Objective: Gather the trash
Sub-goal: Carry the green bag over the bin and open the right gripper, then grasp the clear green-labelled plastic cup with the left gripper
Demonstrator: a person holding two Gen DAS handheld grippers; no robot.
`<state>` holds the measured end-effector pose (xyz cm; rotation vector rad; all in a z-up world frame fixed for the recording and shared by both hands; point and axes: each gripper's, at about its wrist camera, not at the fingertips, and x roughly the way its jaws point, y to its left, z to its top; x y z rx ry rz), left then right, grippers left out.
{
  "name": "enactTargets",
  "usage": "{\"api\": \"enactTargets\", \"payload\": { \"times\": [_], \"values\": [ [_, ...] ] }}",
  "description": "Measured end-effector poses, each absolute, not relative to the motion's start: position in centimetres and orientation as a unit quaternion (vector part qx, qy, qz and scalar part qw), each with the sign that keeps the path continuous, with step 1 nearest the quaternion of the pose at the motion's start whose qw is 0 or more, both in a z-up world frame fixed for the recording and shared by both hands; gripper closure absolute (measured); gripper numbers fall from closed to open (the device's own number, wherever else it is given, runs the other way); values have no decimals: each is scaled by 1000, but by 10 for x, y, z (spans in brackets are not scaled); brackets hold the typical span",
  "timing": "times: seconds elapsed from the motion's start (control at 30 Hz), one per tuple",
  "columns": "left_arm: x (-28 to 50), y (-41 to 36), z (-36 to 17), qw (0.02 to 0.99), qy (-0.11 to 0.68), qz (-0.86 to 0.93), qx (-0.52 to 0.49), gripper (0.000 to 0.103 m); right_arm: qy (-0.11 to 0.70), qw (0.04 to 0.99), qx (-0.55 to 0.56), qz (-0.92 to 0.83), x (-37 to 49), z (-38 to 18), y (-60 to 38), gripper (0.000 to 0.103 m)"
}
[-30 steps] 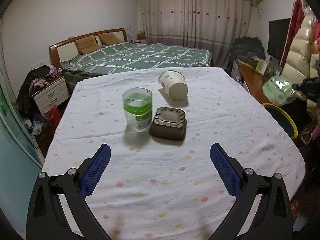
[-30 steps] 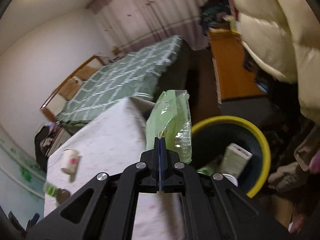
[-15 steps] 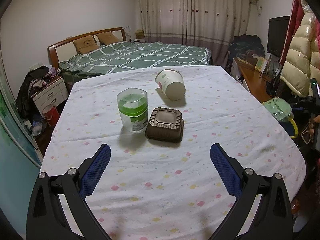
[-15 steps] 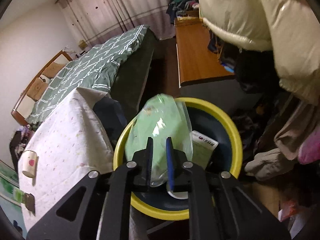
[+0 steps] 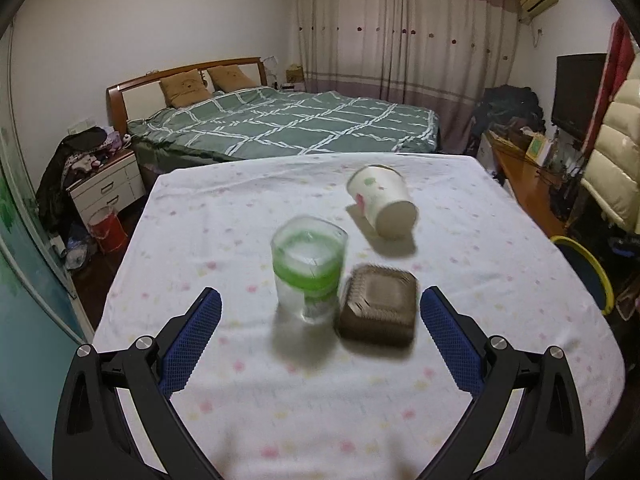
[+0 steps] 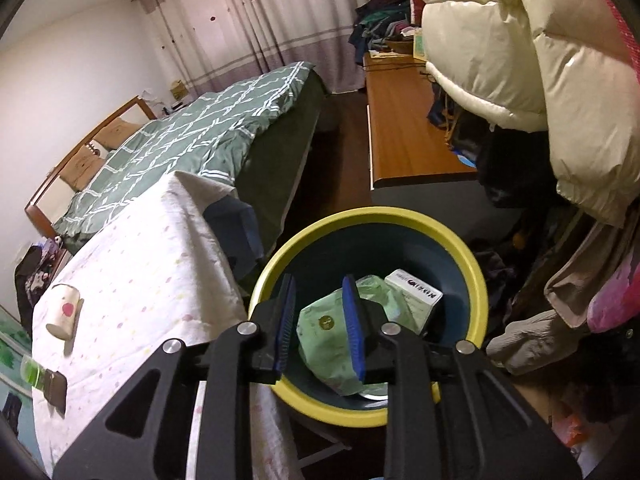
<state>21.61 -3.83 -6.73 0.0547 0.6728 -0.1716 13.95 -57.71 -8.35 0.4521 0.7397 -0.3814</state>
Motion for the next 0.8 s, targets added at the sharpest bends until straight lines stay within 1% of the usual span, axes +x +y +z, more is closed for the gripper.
{"api": "enactTargets", "payload": {
  "times": [0.1, 0.17, 0.23, 0.3, 0.33, 0.4, 0.57, 0.67, 0.73, 0.8],
  "values": [
    [244, -34, -75, 935, 344, -87, 20, 5, 355, 892, 216, -181, 140, -82, -573, 79],
    [257, -31, -80, 932, 352, -87, 15, 10, 355, 892, 217, -178, 140, -82, -572, 79],
    [268, -31, -85, 929, 360, -86, 9, 11, 358, 891, 216, -175, 141, -83, -570, 79],
    [278, -30, -90, 927, 364, -85, 5, 15, 360, 891, 215, -174, 142, -85, -568, 79],
    [283, -32, -93, 926, 367, -83, 7, 19, 361, 891, 215, -173, 142, -85, -567, 79],
    [290, -33, -98, 923, 375, -86, 4, 21, 363, 890, 215, -172, 143, -85, -567, 79],
    [300, -38, -105, 923, 376, -85, 0, 32, 364, 891, 208, -173, 145, -85, -564, 79],
    [303, -37, -108, 921, 378, -89, -3, 45, 366, 891, 208, -169, 148, -86, -561, 79],
    [304, -36, -108, 922, 377, -90, -6, 49, 367, 891, 206, -168, 149, -86, -560, 78],
    [303, -37, -108, 922, 376, -88, -1, 49, 368, 892, 205, -165, 151, -86, -558, 78]
  ]
}}
